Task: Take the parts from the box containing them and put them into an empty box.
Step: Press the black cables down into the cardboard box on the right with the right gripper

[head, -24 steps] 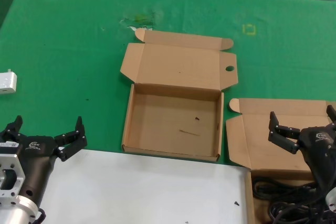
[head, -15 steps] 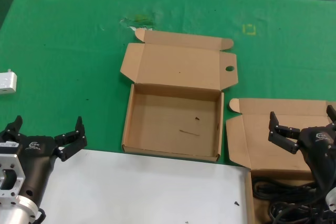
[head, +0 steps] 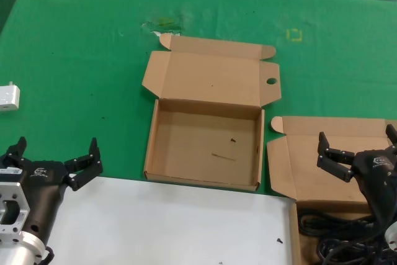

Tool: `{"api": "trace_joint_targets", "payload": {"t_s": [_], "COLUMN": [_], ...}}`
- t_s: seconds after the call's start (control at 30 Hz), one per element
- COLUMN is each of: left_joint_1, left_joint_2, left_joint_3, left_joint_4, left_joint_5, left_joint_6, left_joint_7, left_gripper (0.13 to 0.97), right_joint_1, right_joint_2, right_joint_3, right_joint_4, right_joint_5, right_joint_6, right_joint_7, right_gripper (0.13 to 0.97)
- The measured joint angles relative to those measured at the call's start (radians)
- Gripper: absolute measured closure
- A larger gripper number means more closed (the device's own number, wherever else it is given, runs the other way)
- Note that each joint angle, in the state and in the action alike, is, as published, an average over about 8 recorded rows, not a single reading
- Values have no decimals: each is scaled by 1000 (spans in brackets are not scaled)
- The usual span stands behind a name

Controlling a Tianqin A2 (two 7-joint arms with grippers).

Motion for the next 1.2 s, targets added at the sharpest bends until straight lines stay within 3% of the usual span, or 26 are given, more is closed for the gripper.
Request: {"api": "trace_joint_targets", "payload": {"t_s": [0.67, 0.97, 1.2], "left_joint_1": [0, 0, 0], "left_joint_2": [0, 0, 0], "left_joint_3": [0, 0, 0], "left_joint_4": [0, 0, 0], "left_joint_5": [0, 0, 0], "left_joint_6": [0, 0, 0], "left_joint_7": [0, 0, 0], "left_gripper": [243, 397, 584], "right_joint_1": [0, -3, 0], "right_joint_2": [23, 47, 53], "right_joint_3": [-20, -34, -25], "right_joint_4": [1, 15, 16], "right_joint_5": [15, 32, 35], "right_joint_6": [8, -14, -57], "right_joint_7": [17, 35, 28], "right_gripper": [129, 129, 129]}}
